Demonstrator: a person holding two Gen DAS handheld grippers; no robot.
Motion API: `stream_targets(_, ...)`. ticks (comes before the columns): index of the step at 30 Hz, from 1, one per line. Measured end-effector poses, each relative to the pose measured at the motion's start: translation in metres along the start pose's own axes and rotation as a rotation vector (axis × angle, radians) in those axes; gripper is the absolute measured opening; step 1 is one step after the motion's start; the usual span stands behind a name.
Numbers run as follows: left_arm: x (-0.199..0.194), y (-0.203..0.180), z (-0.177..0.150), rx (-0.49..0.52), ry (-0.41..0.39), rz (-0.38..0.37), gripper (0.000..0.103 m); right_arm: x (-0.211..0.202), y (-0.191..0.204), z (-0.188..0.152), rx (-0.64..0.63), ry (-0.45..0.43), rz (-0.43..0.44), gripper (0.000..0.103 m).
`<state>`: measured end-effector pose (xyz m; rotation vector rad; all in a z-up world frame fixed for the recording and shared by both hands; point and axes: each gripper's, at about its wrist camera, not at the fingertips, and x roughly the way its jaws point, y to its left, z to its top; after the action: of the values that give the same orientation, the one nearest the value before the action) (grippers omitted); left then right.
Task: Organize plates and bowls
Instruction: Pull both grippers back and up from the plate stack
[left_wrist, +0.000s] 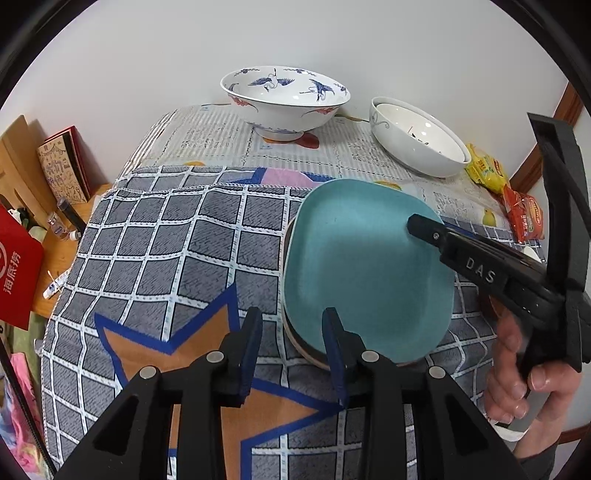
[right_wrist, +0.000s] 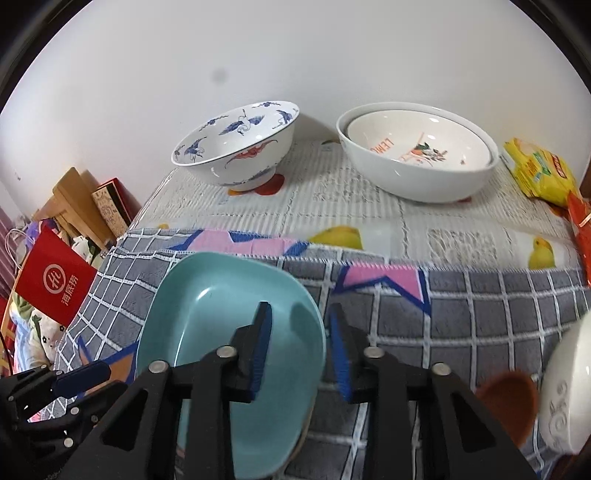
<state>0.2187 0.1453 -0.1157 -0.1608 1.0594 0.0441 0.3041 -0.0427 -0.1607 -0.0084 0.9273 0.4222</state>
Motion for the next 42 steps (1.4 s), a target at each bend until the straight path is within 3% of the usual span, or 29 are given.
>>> stream_targets(3, 0.005, 0.003, 0.003, -0.005, 0.004, 0.007, 0.032, 0.008, 0.003, 0.001, -0.036, 0.009, -0.055, 0.011)
stream_targets(8, 0.010, 0.005, 0.005, -0.018, 0.015, 0.008, 0.032, 0.016, -0.001, -0.002, -0.049, 0.043, -0.018, 0.012)
stream_targets(12, 0.006, 0.003, 0.003, -0.010, 0.013, 0.010, 0.032, 0.014, -0.008, -0.004, -0.017, 0.048, 0.004, 0.019)
stream_targets(15, -0.004, -0.005, 0.001, 0.022, -0.007, 0.020, 0.032, -0.007, -0.011, -0.007, -0.004, 0.002, 0.007, 0.027)
stream_targets(23, -0.039, -0.041, -0.008, 0.082, -0.066, -0.015, 0.038, -0.082, -0.037, -0.031, 0.037, -0.121, -0.100, 0.037)
stream_targets(29, -0.063, -0.080, -0.018, 0.128, -0.106, -0.047, 0.041, -0.132, -0.070, -0.063, 0.058, -0.128, -0.239, 0.038)
stream_targets(34, -0.079, -0.116, -0.026, 0.154, -0.103, -0.080, 0.041, -0.172, -0.111, -0.092, 0.142, -0.093, -0.264, 0.039)
stream_targets(42, -0.103, -0.173, -0.041, 0.232, -0.152, -0.092, 0.041, -0.224, -0.159, -0.132, 0.216, -0.114, -0.336, 0.042)
